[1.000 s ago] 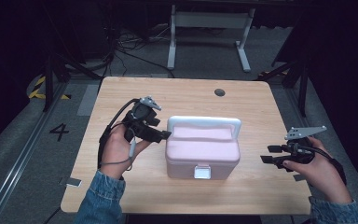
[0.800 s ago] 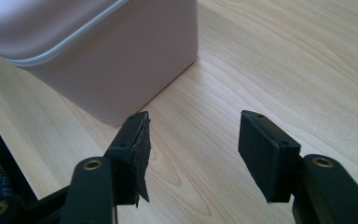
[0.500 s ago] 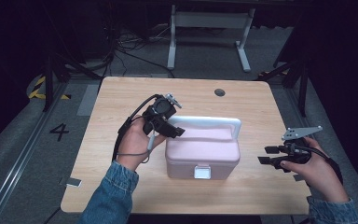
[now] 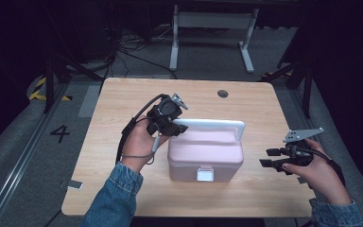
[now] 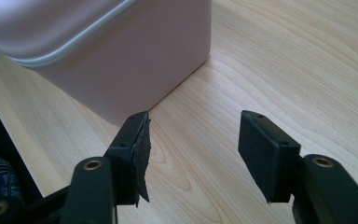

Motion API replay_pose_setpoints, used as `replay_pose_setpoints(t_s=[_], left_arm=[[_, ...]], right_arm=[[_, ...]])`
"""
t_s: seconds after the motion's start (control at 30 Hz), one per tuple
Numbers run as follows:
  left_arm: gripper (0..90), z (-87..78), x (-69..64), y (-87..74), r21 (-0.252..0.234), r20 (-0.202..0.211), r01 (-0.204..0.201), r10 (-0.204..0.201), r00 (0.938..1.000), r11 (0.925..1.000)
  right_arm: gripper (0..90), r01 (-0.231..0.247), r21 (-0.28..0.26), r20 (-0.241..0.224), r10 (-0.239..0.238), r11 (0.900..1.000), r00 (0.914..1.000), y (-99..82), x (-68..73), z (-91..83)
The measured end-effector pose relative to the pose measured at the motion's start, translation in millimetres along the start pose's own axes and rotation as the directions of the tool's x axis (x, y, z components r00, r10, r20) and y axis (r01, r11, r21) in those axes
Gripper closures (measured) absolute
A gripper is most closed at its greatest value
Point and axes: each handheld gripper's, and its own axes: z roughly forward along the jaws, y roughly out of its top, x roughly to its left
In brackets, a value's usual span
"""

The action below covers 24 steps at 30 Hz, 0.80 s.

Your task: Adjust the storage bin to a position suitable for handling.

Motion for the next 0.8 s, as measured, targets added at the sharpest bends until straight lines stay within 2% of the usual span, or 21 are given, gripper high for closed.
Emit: replay_pose_setpoints(t_s=[0.1,0.17,0.33,0.5,0.7,0.8], left_arm=[[70.4,-2.2,-1.5,2.5,-0.001,-0.001,-0.012,0.012,0.9999,0.9999],[70.1,-5.3,-0.3,4.8,-0.009,0.012,-0.025,0.025,0.9996,0.9997],[69.9,-11.3,5.4,12.7,-0.012,0.023,-0.025,0.026,0.9994,0.9996],[69.1,-13.5,8.6,19.5,-0.002,0.006,-0.024,0.024,0.9997,0.9997],[67.0,-13.2,13.1,25.0,-0.015,-0.023,-0.008,0.008,0.9997,0.9999],[65.8,-13.7,18.1,26.9,-0.019,-0.021,0.004,-0.004,0.9998,0.9998]], right_arm=[[45.0,-0.001,-0.005,-0.001,0.001,1.0,1.0,0.3,0.2,-0.8],[45.0,0.001,-0.004,0.002,-0.001,1.0,1.0,0.2,0.0,-1.3],[45.0,0.005,-0.006,0.002,-0.005,1.0,1.0,0.0,-0.1,-1.9],[45.0,0.004,-0.007,0.004,-0.003,1.0,1.0,-0.3,-0.6,-2.4],[44.9,0.006,-0.009,0.0,-0.006,0.9999,1.0,-0.3,-0.3,-2.8],[45.0,0.006,-0.01,0.002,-0.006,0.9999,1.0,0.2,0.6,-3.4]])
